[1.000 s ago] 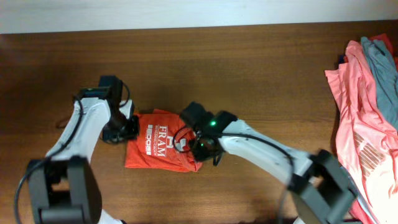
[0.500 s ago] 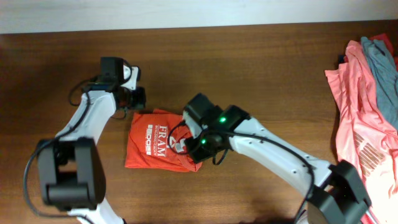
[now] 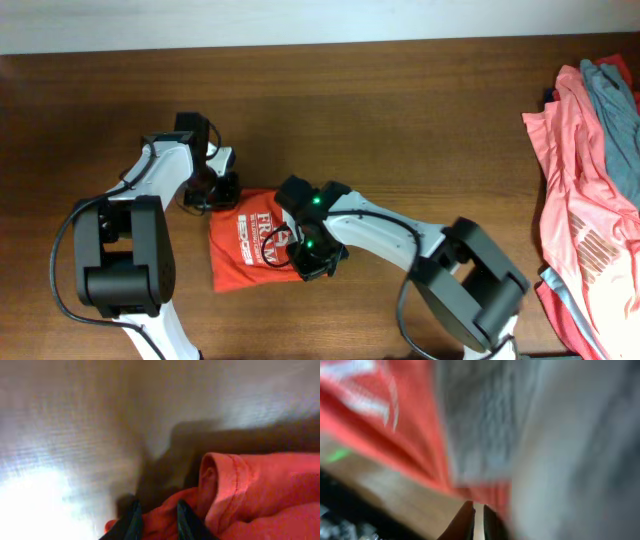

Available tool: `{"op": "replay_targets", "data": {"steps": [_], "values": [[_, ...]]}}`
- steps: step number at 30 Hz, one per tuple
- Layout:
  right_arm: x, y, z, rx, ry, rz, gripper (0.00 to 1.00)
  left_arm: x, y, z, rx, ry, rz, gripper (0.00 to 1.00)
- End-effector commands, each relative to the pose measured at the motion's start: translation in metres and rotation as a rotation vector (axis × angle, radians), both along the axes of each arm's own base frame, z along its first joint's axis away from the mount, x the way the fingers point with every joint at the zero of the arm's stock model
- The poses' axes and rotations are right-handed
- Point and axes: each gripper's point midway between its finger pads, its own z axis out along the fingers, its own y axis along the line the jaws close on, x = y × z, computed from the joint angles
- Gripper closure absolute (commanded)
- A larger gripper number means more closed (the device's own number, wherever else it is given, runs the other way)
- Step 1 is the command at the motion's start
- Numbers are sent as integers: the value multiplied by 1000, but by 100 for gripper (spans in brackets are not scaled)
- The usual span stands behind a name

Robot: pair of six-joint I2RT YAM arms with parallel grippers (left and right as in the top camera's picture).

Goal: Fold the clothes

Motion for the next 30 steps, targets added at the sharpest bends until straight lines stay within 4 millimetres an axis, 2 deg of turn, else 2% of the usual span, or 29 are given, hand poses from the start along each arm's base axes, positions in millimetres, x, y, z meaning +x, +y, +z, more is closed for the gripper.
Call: {"op": "replay_targets", "data": {"steps": [1, 6, 10, 12, 14, 20, 24, 25, 26, 27, 28, 30], "values": [[11, -6, -10, -55, -64, 7, 86, -27, 15, -17, 93, 114, -26, 78], [48, -37, -16, -167, -184, -48, 84, -51, 21, -13, 135, 224, 53, 89], [74, -56, -16, -166, -215, -78, 84, -66, 21, -9, 146, 290, 92, 98], [90, -69, -16, -150, -235, -72, 82, -74, 17, -6, 135, 330, 120, 99], [95, -76, -15, -147, -241, -53, 82, -76, 13, -5, 110, 343, 124, 99], [91, -83, -9, -160, -223, -51, 81, -61, 10, 6, 84, 255, 118, 99], [93, -88, 14, -148, -261, -65, 79, -28, 21, 34, 126, 65, 126, 99], [95, -90, 24, -144, -283, -73, 78, -18, 25, 44, 142, 6, 130, 94], [97, -93, 33, -137, -299, -82, 77, -9, 26, 52, 144, -45, 133, 64], [98, -94, 40, -129, -311, -88, 76, 0, 25, 60, 139, -94, 137, 46], [99, -98, 52, -118, -329, -101, 75, 11, 24, 72, 127, -155, 141, 36], [99, -103, 64, -109, -346, -117, 74, 24, 15, 85, 70, -222, 109, 34]]}}
